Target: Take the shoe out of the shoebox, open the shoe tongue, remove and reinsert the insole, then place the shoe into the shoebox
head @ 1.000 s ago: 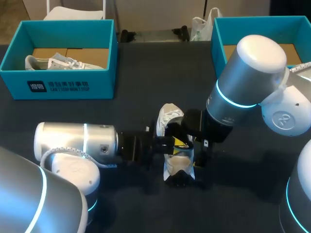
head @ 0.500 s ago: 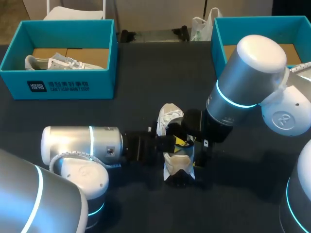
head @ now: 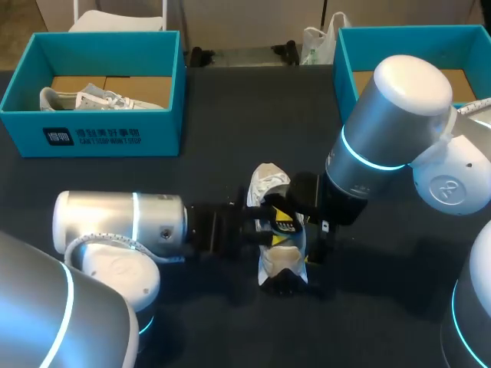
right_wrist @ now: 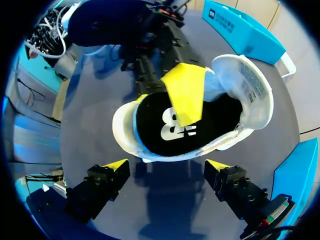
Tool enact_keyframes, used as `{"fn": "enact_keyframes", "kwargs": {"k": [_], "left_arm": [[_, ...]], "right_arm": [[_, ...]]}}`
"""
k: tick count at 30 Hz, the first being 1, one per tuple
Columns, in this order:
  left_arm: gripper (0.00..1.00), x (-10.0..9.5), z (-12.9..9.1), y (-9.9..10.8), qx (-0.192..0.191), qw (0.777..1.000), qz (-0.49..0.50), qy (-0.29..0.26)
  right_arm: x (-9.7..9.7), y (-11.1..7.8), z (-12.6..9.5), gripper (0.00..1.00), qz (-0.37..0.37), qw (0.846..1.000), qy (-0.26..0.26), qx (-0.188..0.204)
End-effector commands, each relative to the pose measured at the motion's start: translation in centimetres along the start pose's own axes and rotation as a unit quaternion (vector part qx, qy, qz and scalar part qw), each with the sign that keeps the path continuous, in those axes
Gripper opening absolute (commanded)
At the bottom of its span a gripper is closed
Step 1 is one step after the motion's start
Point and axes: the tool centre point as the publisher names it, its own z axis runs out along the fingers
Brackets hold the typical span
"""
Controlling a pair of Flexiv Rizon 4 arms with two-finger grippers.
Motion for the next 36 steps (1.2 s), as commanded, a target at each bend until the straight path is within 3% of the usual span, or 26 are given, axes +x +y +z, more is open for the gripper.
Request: {"fn": "enact_keyframes", "kwargs": {"k": [1,4,6,20,25,26,36], "left_arm": [[0.32,0.3,-0.3,-0.4,0.003,1.000,0.001,0.009],[0.25,0.7,-0.1,-0.7,0.007,1.000,0.002,0.013],[0.00,0.8,0.0,-0.6,0.008,1.000,0.003,0.014],[0.00,1.0,1.6,3.3,-0.037,0.999,0.008,0.035],[0.00,0.8,0.6,2.6,-0.030,0.999,0.010,0.038],[0.12,0.7,0.4,2.4,-0.028,0.999,0.010,0.039],[0.20,0.1,-1.0,0.7,-0.016,0.998,0.002,0.063]], "right_arm": [[0.1,0.1,0.1,1.00,0.000,1.000,-0.001,0.001],[0.1,0.1,0.1,1.00,0.000,1.000,-0.001,0.001],[0.1,0.1,0.1,1.00,0.000,1.000,-0.001,0.001],[0.1,0.1,0.1,1.00,0.000,1.000,-0.001,0.001],[0.1,0.1,0.1,1.00,0.000,1.000,-0.001,0.001],[0.1,0.1,0.1,1.00,0.000,1.000,-0.001,0.001],[0.1,0.1,0.1,1.00,0.000,1.000,-0.001,0.001]]}}
